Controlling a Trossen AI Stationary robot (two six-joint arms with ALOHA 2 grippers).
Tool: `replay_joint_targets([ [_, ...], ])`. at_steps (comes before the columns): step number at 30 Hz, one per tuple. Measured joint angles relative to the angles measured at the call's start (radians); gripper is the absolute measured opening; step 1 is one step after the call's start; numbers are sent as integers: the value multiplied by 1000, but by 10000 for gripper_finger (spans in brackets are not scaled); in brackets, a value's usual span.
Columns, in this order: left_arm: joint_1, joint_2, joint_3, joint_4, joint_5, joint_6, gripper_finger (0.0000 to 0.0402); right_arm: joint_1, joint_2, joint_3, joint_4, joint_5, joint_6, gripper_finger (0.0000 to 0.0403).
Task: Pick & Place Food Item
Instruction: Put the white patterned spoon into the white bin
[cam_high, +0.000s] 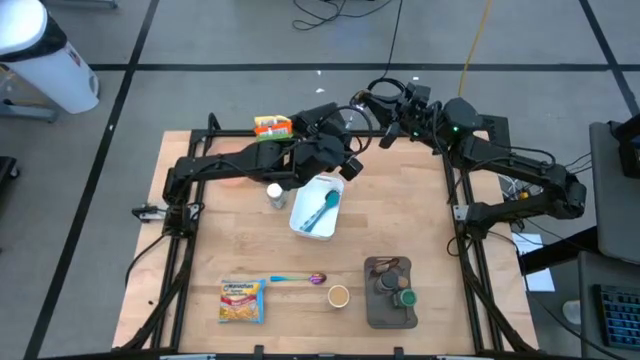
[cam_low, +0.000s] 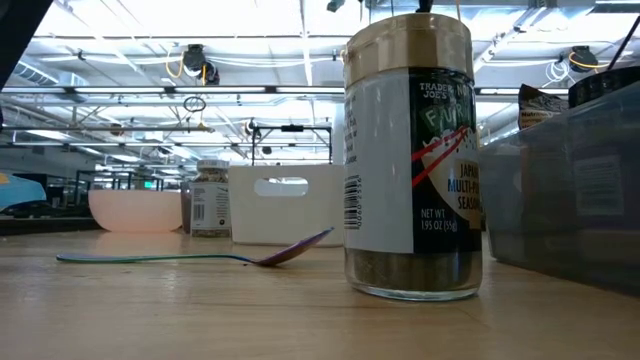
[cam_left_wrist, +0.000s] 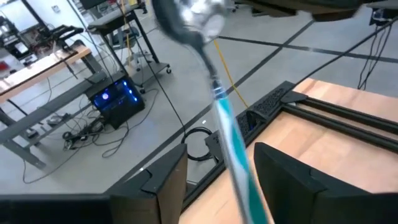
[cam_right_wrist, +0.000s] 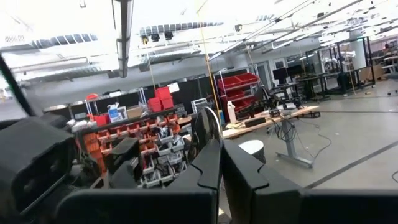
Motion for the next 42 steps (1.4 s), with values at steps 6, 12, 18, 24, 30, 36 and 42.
replay_joint_targets([
  [6, -10, 0, 0, 1, 0, 104, 153, 1, 24, 0, 56, 46, 11, 0],
  [12, -11, 0, 0, 1, -5, 153, 132, 5, 42, 0, 75, 49, 29, 0],
  [18, -12, 0, -1, 3, -65, 157, 131, 6, 46, 0, 74, 52, 26, 0],
  [24, -11, 1, -1, 3, -79, 161, 131, 6, 46, 0, 74, 57, 17, 0],
  [30, -11, 1, -1, 3, -103, 154, 130, 6, 46, 0, 74, 60, 17, 0],
  [36, -6, 2, -1, 2, -101, 151, 78, 6, 46, 0, 74, 61, 17, 0],
  [42, 10, -1, -1, 1, -105, 121, 35, 5, 45, 0, 73, 71, 18, 0],
])
